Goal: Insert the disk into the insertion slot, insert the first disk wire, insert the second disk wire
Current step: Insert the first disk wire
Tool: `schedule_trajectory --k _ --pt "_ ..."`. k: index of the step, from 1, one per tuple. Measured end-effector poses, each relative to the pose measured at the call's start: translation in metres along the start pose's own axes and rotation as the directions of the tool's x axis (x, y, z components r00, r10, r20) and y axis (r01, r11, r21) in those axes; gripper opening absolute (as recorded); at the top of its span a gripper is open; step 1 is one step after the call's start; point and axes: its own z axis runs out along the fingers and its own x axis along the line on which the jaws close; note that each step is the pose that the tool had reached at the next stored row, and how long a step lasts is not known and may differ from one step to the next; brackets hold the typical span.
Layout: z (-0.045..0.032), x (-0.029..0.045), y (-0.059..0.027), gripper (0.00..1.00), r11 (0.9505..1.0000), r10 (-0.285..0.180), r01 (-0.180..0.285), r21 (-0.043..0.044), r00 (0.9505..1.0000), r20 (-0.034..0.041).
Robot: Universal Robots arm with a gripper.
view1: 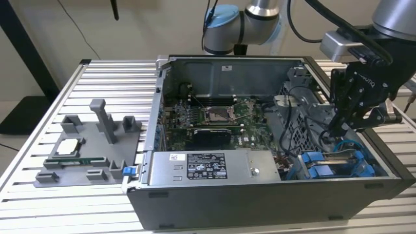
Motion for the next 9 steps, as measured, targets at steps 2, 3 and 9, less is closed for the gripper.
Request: schedule_trajectory --k 2,3,9 --pt "0.0006 0.0 -0.0004 0.0 1.0 0.0 0.0 -0.005 1.0 -0.0044" --pt "0.0009 0.0 -0.0006 0.0 1.0 0.0 0.0 -0.0084 1.0 -0.007" --pt "0.0028 0.0003 -0.0027 0.0 0.9998 0.0 0.0 -0.0179 0.9999 -0.0144"
